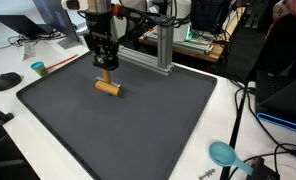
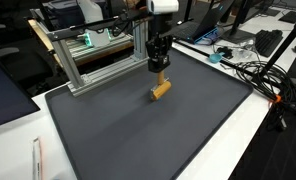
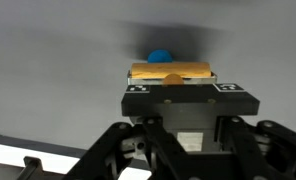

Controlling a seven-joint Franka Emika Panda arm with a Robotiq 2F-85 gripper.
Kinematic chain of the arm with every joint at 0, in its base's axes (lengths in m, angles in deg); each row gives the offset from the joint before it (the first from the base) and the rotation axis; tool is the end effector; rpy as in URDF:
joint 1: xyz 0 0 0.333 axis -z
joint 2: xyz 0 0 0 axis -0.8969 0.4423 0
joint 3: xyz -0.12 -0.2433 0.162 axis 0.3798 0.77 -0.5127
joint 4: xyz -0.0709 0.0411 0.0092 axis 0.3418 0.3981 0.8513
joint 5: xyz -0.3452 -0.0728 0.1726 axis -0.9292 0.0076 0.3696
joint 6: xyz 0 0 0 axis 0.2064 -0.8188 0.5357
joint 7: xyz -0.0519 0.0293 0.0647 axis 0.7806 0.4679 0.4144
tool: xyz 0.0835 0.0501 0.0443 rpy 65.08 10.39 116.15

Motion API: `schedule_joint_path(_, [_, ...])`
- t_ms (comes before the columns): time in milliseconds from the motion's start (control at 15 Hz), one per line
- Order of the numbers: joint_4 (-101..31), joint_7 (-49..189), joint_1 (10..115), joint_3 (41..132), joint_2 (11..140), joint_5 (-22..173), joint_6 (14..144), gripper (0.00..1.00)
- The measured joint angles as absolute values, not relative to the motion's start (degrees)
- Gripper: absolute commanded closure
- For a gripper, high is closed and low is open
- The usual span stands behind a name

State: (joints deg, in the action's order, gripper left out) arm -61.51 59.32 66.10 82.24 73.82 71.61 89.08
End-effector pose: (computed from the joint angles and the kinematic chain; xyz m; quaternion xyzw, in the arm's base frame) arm 0.6002 -0.0207 0.3232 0.9918 0.0791 0.0901 0.0450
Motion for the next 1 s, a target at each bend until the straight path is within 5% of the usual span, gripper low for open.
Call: schedule_joint_path(1000, [-58.53,56.59,66.97,82.24,76.96,74.83,88.17,0.78])
